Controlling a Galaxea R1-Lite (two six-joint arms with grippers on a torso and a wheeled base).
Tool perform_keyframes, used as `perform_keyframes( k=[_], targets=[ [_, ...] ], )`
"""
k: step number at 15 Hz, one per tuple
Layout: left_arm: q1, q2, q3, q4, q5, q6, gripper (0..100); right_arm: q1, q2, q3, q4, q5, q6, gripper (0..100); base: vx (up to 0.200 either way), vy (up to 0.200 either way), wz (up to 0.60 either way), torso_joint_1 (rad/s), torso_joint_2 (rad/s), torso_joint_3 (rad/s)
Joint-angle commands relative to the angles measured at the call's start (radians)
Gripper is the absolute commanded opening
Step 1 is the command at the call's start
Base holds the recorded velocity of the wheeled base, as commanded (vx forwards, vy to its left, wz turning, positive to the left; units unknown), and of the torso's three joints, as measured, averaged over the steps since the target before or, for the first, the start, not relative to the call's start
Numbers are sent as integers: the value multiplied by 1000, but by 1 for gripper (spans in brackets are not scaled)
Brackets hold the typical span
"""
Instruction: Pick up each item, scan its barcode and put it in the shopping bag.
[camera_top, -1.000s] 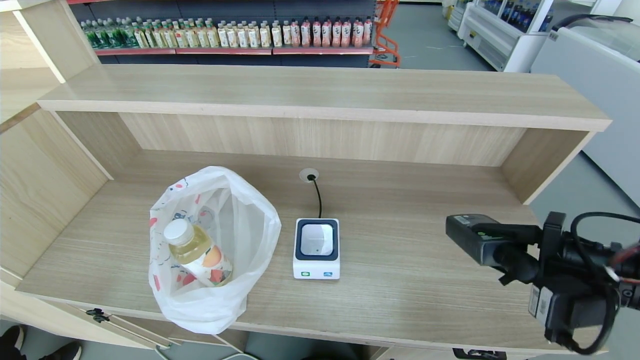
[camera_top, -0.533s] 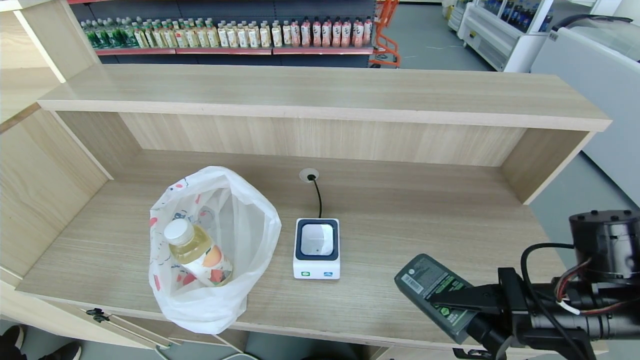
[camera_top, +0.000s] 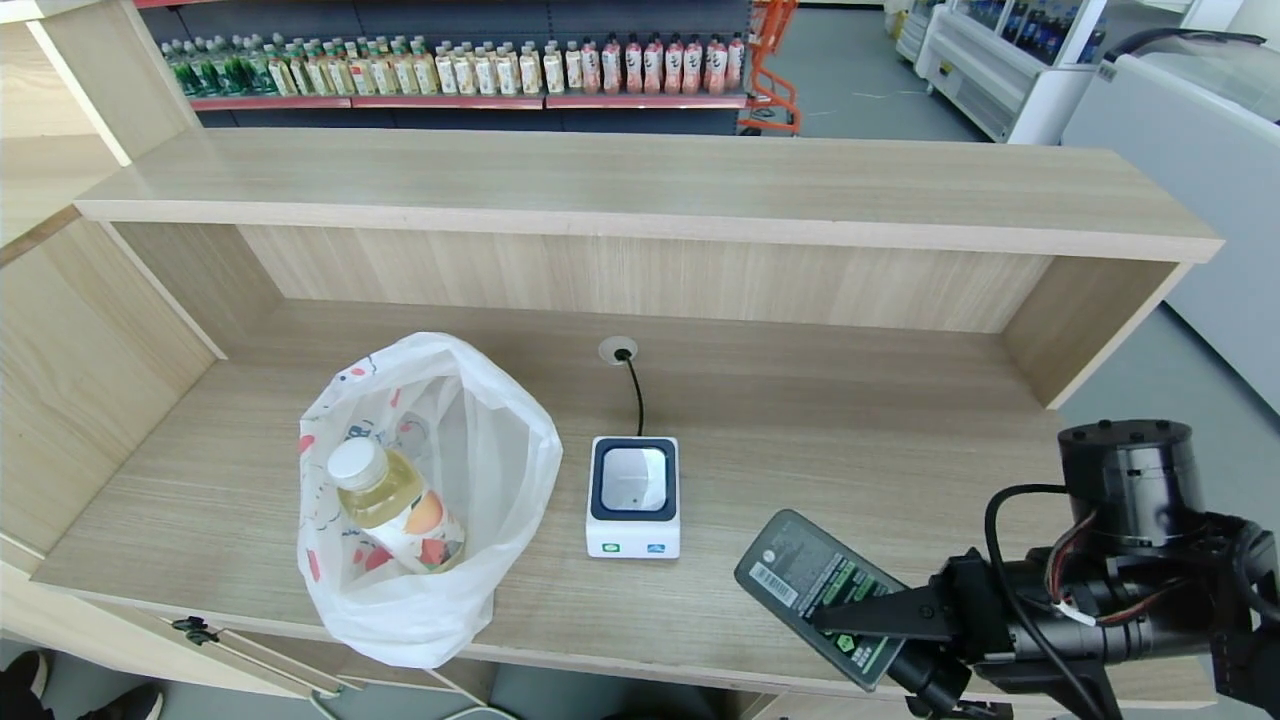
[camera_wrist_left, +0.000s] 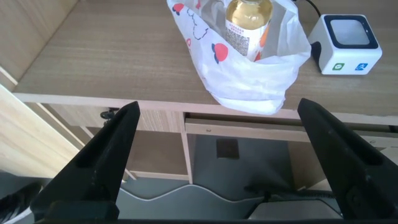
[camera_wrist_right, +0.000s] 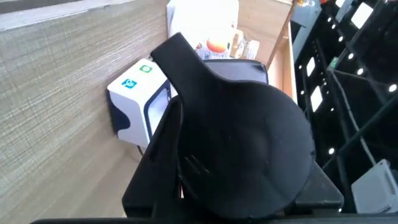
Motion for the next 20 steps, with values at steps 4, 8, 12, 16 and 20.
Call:
perform_keyframes(
  k=[4,8,12,16,20],
  targets=[
    [0,2,0,0,0,-1,100,4,3,-22,-75,54,-49,0,0,0,0,0,0,0],
    [0,2,0,0,0,-1,100,78,15,-24,-192,53,-52,0,0,0,0,0,0,0],
    [0,2,0,0,0,-1,100,139,52,-28,-209,39,-77,0,0,0,0,0,0,0],
    [0,2,0,0,0,1,100,138,109,-28,-284,39,-72,0,0,0,0,0,0,0],
    [0,2,0,0,0,1,100,139,165,-36,-344,38,-68,0,0,0,0,0,0,0]
  ],
)
